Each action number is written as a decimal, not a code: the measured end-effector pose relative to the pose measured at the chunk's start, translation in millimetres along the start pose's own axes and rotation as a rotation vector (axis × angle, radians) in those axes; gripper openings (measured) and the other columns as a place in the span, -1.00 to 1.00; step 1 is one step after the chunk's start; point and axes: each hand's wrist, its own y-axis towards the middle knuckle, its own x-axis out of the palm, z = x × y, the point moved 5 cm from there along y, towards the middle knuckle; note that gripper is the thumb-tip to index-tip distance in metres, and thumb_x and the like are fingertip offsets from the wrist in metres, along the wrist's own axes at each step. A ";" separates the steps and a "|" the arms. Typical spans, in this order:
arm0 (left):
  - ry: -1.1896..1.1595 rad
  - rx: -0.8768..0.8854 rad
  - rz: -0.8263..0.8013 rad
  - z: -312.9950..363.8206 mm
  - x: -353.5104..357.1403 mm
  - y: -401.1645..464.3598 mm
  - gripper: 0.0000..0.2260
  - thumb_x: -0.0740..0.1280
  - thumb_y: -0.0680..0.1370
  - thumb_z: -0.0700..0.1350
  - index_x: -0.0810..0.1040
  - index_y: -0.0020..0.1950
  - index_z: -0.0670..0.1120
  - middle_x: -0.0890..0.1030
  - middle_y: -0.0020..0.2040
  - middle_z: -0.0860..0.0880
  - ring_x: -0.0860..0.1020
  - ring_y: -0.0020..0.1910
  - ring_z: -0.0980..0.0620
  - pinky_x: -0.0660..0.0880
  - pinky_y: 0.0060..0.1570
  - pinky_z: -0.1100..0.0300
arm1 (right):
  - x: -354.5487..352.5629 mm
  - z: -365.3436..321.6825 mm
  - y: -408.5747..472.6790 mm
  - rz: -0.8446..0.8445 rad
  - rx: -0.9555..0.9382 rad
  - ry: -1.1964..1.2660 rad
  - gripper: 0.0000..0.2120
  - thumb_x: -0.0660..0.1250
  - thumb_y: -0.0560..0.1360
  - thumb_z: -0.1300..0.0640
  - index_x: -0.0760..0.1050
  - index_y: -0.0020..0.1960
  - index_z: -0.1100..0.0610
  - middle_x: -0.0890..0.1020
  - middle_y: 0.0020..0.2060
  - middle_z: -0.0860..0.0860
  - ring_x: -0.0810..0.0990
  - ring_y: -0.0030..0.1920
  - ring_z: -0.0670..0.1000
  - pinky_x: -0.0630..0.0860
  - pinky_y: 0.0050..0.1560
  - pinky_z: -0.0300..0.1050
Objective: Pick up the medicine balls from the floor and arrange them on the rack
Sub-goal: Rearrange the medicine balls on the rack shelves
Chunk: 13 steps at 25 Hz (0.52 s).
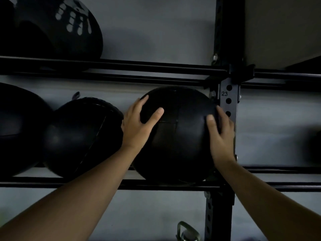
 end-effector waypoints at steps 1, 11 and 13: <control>0.039 -0.007 0.013 -6.5 4.3 7.9 -0.28 0.26 0.44 0.47 0.41 0.56 0.24 0.40 0.60 0.12 0.28 0.62 0.05 0.18 0.61 -0.23 | 9.3 -3.1 2.4 -0.029 -0.052 -0.061 -0.37 0.17 0.54 -0.41 0.29 0.58 -0.31 0.29 0.60 -0.01 0.24 0.60 0.09 0.19 0.60 0.31; 0.122 -0.028 0.097 -23.2 15.8 25.5 -0.35 0.20 0.44 0.50 0.44 0.50 0.32 0.44 0.53 0.20 0.31 0.57 0.05 0.11 0.58 -0.20 | 24.1 -1.5 16.0 -0.025 -0.144 -0.140 -0.41 0.13 0.57 -0.38 0.32 0.58 -0.29 0.32 0.57 -0.06 0.25 0.58 0.06 0.20 0.57 0.34; 0.120 -0.020 0.068 -21.5 12.0 21.5 -0.34 0.22 0.45 0.50 0.43 0.52 0.31 0.43 0.55 0.18 0.30 0.59 0.06 0.16 0.60 -0.24 | 20.7 -3.6 7.0 -0.067 -0.211 -0.177 -0.41 0.13 0.58 -0.37 0.29 0.59 -0.31 0.27 0.61 -0.07 0.21 0.60 0.06 0.19 0.58 0.34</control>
